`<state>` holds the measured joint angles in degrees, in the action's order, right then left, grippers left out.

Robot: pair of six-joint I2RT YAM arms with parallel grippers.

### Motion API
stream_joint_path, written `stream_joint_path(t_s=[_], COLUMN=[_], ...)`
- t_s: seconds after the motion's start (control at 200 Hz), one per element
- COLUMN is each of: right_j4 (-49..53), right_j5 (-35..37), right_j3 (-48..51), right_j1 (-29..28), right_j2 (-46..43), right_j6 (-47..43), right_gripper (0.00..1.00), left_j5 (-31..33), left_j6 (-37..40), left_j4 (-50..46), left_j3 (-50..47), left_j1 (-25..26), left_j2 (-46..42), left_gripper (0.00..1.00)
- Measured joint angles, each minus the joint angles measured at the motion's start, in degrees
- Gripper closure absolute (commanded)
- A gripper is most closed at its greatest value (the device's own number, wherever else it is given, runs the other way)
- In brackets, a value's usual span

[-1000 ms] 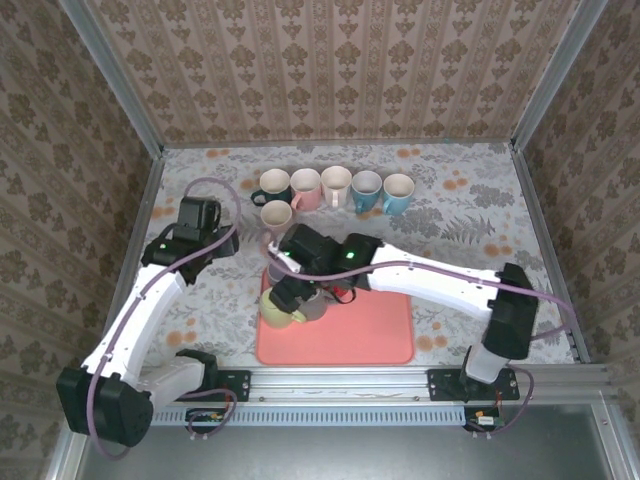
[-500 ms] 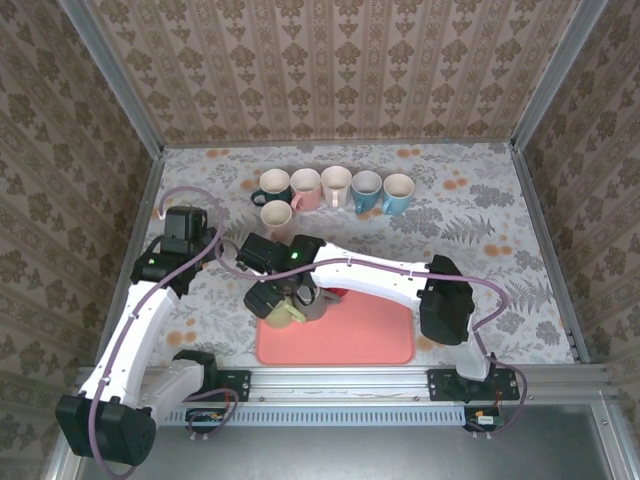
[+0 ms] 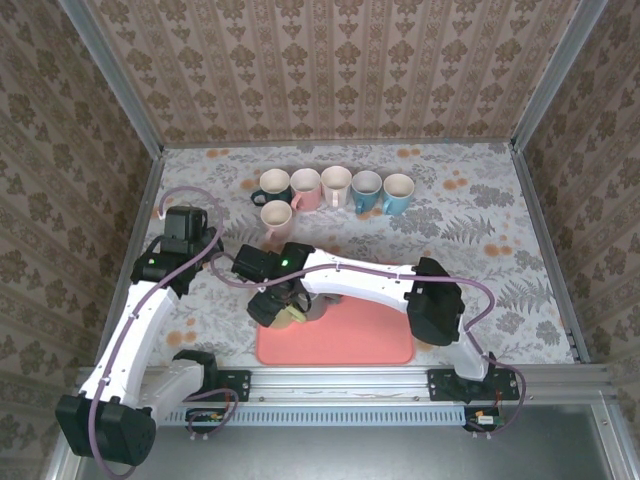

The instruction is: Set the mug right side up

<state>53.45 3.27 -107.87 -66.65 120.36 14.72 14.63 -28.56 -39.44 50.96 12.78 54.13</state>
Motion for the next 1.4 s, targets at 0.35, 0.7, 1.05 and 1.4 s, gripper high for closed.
stream_joint_path(t_s=[0.35, 0.7, 1.05, 1.4], right_j4=[5.2, 11.7, 12.5, 12.5], right_j5=[0.9, -1.4, -0.9, -0.9], right_j3=[-5.2, -11.7, -14.1, -14.3], right_j1=[-1.9, -2.1, -2.4, -2.6], right_j2=[2.9, 6.8, 13.3, 14.1], right_j6=[-3.1, -5.9, -7.5, -7.5], right_gripper=[0.36, 0.29, 0.15, 0.49], left_j5=[0.0, 0.0, 0.0, 0.0], left_j6=[0.0, 0.0, 0.0, 0.1], left_j4=[0.0, 0.1, 0.2, 0.4], left_j3=[0.0, 0.0, 0.0, 0.0], left_j1=[0.4, 0.7, 0.7, 1.1], left_j2=[-0.3, -0.4, -0.4, -0.9], left_gripper=[0.45, 0.45, 0.45, 0.44])
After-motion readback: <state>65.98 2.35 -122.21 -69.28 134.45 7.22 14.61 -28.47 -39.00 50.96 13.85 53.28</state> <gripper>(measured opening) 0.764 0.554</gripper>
